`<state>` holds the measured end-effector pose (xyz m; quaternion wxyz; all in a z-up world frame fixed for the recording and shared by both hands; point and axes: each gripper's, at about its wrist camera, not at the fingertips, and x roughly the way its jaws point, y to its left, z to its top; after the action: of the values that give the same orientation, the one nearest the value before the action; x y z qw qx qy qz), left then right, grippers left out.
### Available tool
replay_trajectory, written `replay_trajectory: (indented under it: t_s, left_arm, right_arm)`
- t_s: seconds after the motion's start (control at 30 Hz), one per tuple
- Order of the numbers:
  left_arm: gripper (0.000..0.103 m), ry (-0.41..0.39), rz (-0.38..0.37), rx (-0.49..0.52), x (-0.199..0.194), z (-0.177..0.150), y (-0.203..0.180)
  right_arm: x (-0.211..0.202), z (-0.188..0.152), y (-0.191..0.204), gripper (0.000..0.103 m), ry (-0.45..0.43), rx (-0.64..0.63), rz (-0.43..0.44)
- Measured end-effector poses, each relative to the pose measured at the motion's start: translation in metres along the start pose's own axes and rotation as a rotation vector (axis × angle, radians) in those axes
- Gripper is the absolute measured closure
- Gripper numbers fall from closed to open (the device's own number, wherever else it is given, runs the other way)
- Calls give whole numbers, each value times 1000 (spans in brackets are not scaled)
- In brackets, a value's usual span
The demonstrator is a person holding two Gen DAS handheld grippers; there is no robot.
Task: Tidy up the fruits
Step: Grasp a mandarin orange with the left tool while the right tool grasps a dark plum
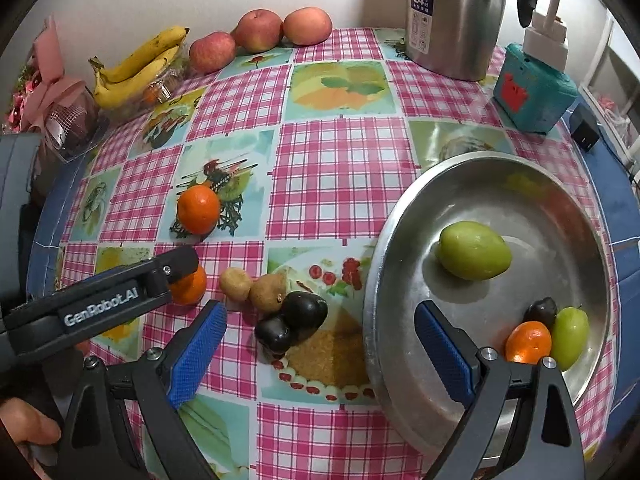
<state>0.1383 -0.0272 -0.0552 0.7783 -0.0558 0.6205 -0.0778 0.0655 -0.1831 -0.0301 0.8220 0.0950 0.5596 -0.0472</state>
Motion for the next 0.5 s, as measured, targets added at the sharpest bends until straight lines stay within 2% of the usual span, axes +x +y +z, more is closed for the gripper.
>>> replay_trajectory:
  t_s: [0.13,0.3,0.37,0.43,0.5]
  left_arm:
    - [32,15,-24,-3,1,-1,-2]
    - [54,30,-58,-10,2,-4,-3]
    - [62,32,-75,-15,2,-5,-4]
    - [64,29,-82,-15,1,-4,-6]
    - [64,24,-80,-18,1,-5,-7]
  right_arm:
    - [-5,1,-3,8,-18,10,-2]
    - [-9,2,-2,9,-42,6,13]
    - [-9,2,-2,13,-43,11,26]
    - [-8,2,-3,16,-40,14,41]
    - [-8,2,-2,29,-34,12,48]
